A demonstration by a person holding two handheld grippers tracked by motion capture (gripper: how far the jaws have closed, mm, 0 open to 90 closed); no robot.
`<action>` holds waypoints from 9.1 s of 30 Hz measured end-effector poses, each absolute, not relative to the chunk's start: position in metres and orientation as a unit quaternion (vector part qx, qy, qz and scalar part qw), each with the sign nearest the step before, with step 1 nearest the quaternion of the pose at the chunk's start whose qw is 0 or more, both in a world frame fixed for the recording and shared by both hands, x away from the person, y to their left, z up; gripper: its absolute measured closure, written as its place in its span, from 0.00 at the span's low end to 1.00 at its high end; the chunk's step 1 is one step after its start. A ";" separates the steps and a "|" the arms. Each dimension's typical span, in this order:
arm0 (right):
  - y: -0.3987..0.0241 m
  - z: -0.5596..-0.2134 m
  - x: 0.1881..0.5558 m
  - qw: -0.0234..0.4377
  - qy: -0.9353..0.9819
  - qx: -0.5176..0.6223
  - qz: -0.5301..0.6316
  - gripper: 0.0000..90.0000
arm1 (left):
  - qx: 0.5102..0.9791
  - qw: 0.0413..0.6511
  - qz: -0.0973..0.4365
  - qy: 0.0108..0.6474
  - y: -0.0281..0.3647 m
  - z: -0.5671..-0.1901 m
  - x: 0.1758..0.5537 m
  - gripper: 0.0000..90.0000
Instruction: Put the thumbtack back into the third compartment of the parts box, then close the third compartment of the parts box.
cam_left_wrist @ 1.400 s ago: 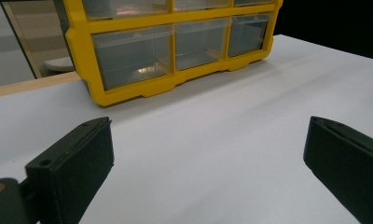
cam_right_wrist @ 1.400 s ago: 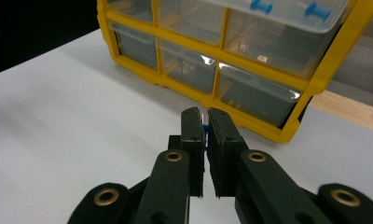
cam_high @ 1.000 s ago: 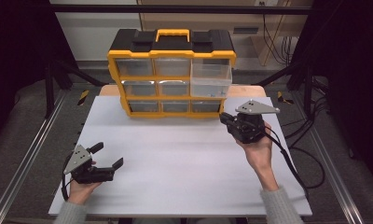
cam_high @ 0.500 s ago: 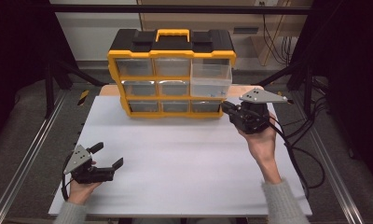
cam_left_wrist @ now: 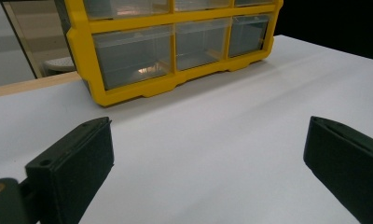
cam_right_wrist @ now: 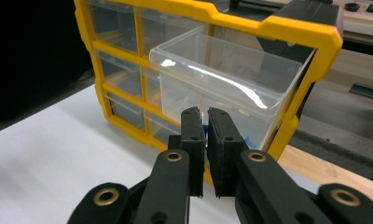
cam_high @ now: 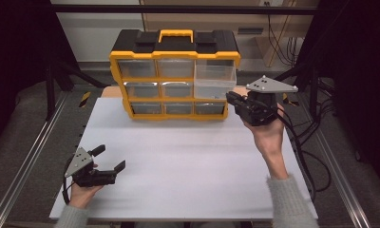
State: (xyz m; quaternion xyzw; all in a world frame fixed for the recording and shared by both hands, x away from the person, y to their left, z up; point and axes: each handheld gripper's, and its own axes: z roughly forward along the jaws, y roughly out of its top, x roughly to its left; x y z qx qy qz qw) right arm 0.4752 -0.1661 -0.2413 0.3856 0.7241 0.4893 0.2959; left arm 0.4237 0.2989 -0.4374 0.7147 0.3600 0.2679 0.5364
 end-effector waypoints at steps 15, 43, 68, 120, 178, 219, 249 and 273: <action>-0.161 -0.222 0.489 0.311 0.715 0.389 0.491 0.95 | 0.715 0.536 0.269 0.359 0.300 -0.437 0.424 0.01; -0.158 -0.218 0.534 0.324 0.704 0.419 0.472 0.95 | 0.713 0.537 0.269 0.362 0.301 -0.438 0.424 0.01; -0.155 -0.228 0.556 0.316 0.714 0.436 0.448 0.95 | 0.712 0.537 0.268 0.363 0.302 -0.438 0.425 0.01; -0.167 -0.251 0.484 0.318 0.684 0.392 0.527 0.11 | 0.711 0.541 0.267 0.360 0.301 -0.436 0.424 0.01; -0.152 -0.287 0.500 0.294 0.688 0.412 0.519 0.99 | 0.713 0.537 0.267 0.363 0.300 -0.438 0.425 0.01; -0.132 -0.286 0.552 0.325 0.681 0.430 0.496 1.00 | 0.712 0.539 0.267 0.363 0.301 -0.438 0.425 0.01; -0.129 -0.292 0.590 0.342 0.672 0.441 0.486 1.00 | 0.713 0.538 0.266 0.362 0.300 -0.439 0.426 0.01; -0.131 -0.296 0.609 0.347 0.665 0.460 0.475 1.00 | 0.712 0.539 0.266 0.364 0.301 -0.439 0.426 0.01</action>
